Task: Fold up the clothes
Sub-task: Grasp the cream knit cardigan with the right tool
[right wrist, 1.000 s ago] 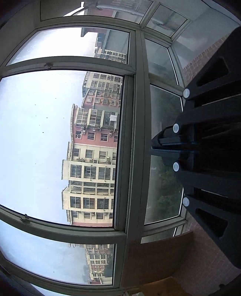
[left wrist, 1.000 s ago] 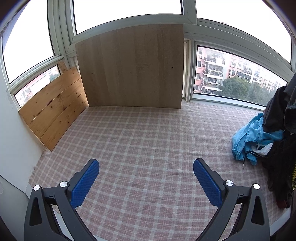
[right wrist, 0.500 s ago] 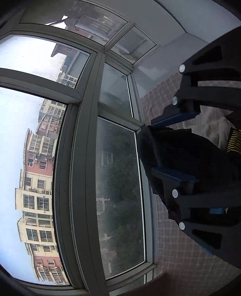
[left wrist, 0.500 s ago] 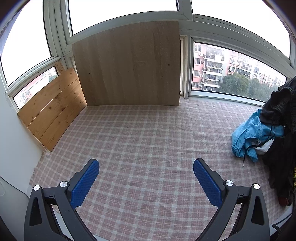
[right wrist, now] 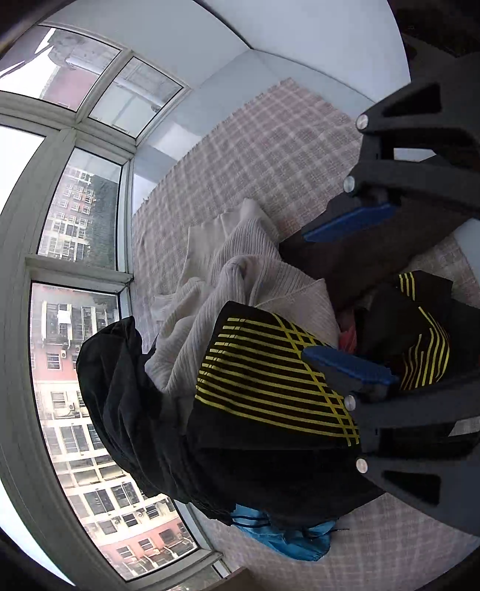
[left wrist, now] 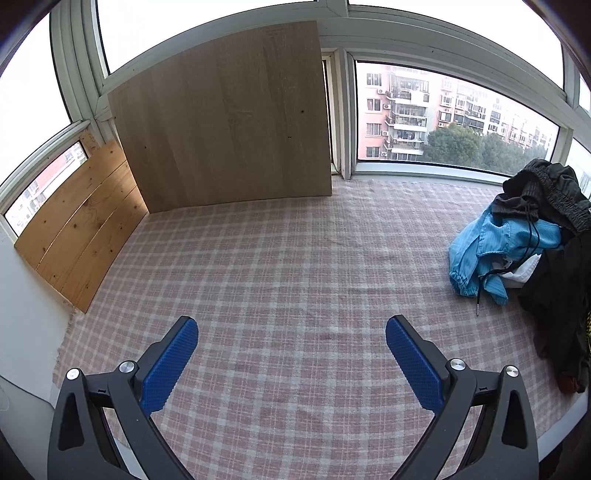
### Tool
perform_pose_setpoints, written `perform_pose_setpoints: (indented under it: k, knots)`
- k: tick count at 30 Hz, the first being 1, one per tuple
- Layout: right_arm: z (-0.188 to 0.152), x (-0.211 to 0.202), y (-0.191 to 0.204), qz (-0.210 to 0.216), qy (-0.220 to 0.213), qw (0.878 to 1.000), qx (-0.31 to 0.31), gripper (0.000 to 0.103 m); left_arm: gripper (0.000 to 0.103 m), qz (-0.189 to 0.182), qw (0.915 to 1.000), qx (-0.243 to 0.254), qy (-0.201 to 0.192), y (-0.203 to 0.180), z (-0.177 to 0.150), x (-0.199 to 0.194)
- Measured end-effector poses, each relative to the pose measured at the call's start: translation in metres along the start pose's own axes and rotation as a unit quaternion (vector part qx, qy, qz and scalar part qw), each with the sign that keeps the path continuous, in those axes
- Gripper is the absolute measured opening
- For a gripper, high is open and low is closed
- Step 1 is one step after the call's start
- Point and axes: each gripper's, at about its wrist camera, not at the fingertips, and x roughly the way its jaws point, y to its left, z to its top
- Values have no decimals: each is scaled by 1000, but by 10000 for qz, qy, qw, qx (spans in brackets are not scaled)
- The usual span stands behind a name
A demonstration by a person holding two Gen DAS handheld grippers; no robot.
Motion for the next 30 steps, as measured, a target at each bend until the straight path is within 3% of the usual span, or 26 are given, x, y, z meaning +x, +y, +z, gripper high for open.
perform_pose_setpoints:
  k: [9, 13, 16, 19, 22, 25, 30]
  knots:
    - [-30, 79, -50, -596, 858, 9944, 172, 65, 102, -133, 9993, 358, -15, -24, 4, -1]
    - [-16, 67, -58, 178, 471, 9953, 826, 65, 102, -62, 9996, 287, 45, -21, 6, 1]
    - [11, 53, -55, 398, 47, 9941, 1004, 65, 102, -45, 9995, 294, 53, -23, 8, 1]
    - [50, 43, -35, 756, -219, 9926, 920, 65, 102, -29, 9994, 352, 32, -27, 8, 0]
    - [86, 46, 0, 859, -219, 9953, 386, 66, 102, -30, 9992, 404, 5, -30, 7, -2]
    - [113, 64, 40, 789, -45, 9968, -130, 66, 102, -14, 9992, 394, 5, -30, 6, -3]
    - [122, 112, 75, 628, 508, 9946, -646, 71, 102, 104, 9996, 236, 60, -19, 4, -1]
